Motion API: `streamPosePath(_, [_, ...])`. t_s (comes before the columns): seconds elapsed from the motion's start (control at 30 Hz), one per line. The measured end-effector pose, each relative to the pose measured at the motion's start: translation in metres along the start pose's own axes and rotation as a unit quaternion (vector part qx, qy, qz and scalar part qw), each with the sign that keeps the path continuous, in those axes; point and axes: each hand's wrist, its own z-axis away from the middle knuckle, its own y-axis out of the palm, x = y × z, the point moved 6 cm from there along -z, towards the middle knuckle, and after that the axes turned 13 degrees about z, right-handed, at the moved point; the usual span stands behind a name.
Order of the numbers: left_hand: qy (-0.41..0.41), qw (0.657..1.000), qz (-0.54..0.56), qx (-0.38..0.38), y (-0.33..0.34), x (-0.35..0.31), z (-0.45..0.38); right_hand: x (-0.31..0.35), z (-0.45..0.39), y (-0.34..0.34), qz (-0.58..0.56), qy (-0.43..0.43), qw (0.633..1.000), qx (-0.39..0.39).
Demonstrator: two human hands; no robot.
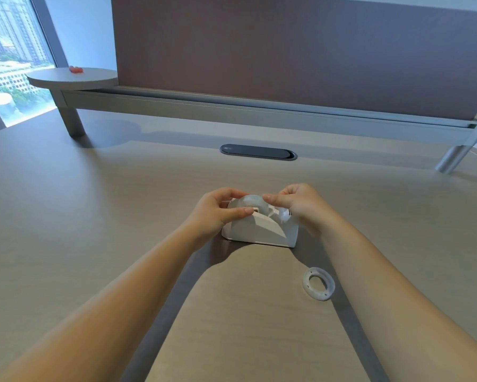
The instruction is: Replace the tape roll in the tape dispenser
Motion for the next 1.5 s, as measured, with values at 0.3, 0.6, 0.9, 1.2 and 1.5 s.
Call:
streamPosePath(0.3, [-0.007,1.0,0.005,-0.011,-0.001,0.001,0.0,-0.024,-0.003,-0.033,-0.121,0.072,0.99,0.006])
streamPosePath(0.6, [-0.01,1.0,-0.006,-0.015,0.0,0.0,0.001,-0.057,0.002,-0.039,-0.104,0.103,0.989,0.007])
streamPosePath(0.9, [-0.006,0.999,-0.017,-0.027,0.001,0.0,0.003,-0.062,0.008,-0.021,-0.025,0.095,0.994,-0.044])
streamPosePath(1.2, [0.0,0.999,-0.012,-0.03,0.002,0.002,0.005,-0.065,0.009,-0.016,0.003,0.092,0.994,-0.064])
streamPosePath(1.5, [0.013,0.991,-0.112,-0.068,0.004,-0.01,0.004,-0.044,0.02,-0.029,-0.043,-0.001,0.984,-0.171])
